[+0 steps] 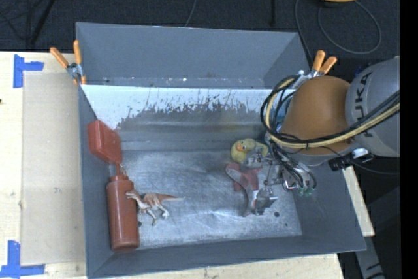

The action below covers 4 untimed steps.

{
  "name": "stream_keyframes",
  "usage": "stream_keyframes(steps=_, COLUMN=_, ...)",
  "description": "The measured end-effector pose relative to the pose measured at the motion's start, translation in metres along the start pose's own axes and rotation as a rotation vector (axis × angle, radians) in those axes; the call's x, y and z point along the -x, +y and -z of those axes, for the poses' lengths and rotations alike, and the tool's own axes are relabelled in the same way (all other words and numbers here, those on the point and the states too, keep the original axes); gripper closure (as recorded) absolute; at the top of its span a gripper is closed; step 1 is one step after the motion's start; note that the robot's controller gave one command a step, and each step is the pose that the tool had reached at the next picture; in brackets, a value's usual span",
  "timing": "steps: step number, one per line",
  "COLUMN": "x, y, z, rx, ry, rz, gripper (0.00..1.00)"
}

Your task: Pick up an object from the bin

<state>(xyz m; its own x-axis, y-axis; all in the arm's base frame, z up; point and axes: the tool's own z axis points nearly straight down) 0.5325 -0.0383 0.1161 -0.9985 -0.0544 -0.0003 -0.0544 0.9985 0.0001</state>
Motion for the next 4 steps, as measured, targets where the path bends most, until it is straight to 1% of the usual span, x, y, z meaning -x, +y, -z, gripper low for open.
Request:
stream_keyframes(steps=1, x=0.003, y=-0.014, z=-0.008, rx=0.000, ry=-0.002, rz=0.069, gripper=0.00)
stream_keyframes(steps=2, x=0.001, y=0.012, z=-0.024, rx=0.003, ry=-0.004, rz=-0.106, gripper=0.00)
stream_keyframes(steps=3, x=-0.025, y=-0.004, z=-0.031, rx=0.001, ry=-0.021, rz=-0.047, gripper=0.00)
stream_keyframes(steps=4, x=-0.040, y=-0.007, z=-0.024, rx=0.000, ry=-0.007, rz=-0.102, gripper=0.00)
